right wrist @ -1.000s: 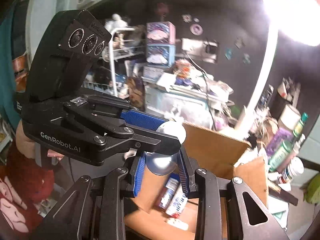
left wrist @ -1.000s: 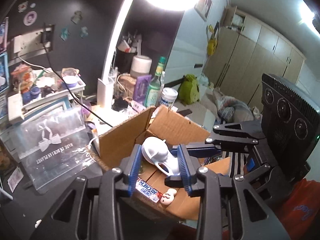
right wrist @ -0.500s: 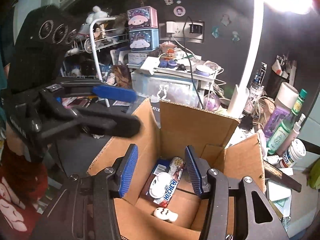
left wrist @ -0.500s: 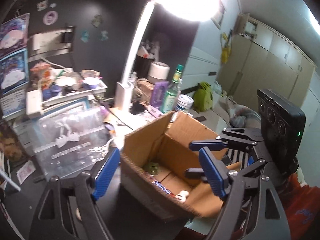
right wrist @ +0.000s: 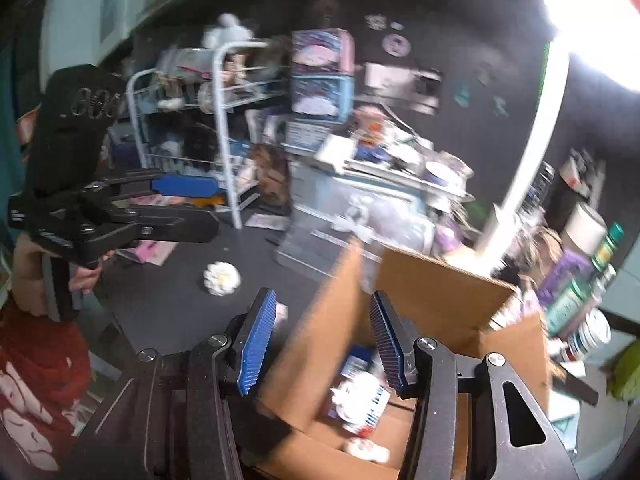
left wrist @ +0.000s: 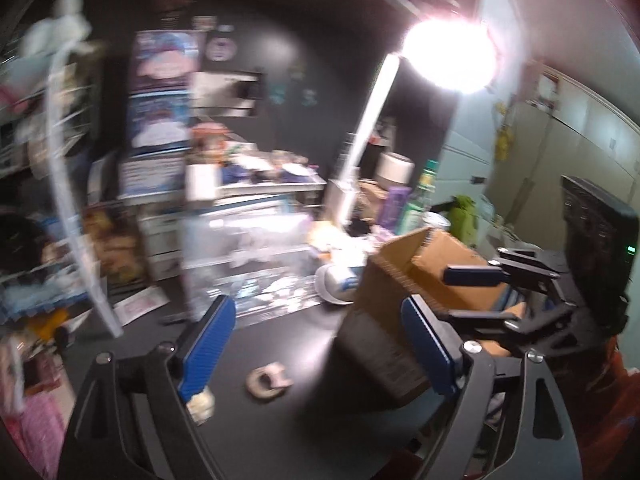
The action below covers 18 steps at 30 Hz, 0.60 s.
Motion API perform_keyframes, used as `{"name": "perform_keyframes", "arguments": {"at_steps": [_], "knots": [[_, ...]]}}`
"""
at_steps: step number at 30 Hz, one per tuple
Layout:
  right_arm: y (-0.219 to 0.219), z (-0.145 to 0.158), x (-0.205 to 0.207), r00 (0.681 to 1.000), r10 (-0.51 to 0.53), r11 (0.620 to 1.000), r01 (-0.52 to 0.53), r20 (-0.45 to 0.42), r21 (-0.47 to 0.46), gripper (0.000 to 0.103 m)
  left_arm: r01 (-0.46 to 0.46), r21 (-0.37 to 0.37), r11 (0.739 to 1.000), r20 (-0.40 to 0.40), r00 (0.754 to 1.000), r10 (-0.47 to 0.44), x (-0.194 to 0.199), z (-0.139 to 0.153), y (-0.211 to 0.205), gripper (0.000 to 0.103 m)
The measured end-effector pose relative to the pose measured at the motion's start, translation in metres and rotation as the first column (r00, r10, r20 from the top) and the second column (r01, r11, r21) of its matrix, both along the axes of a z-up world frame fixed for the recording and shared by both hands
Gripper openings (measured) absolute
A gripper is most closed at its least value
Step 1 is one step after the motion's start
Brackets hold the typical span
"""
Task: Organize objects
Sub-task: 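Move the right gripper back to the white flower on the desk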
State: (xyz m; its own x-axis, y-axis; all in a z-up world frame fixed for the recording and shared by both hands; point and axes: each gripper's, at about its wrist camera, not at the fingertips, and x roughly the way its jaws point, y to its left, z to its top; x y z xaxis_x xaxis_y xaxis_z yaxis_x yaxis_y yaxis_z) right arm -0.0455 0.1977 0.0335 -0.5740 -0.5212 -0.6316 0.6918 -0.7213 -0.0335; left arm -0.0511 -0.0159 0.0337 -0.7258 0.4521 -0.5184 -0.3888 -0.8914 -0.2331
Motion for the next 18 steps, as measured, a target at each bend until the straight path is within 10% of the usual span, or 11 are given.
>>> {"name": "perform_keyframes", "arguments": {"at_steps": [18], "knots": [[-0.163,-0.122,-0.015,0.965,0.193,0.98,-0.198,0.178,0.006,0.053,-0.227,-0.043,0.973,0.169,0.958,0.231,0.024,-0.1,-0.119,0.101]]}}
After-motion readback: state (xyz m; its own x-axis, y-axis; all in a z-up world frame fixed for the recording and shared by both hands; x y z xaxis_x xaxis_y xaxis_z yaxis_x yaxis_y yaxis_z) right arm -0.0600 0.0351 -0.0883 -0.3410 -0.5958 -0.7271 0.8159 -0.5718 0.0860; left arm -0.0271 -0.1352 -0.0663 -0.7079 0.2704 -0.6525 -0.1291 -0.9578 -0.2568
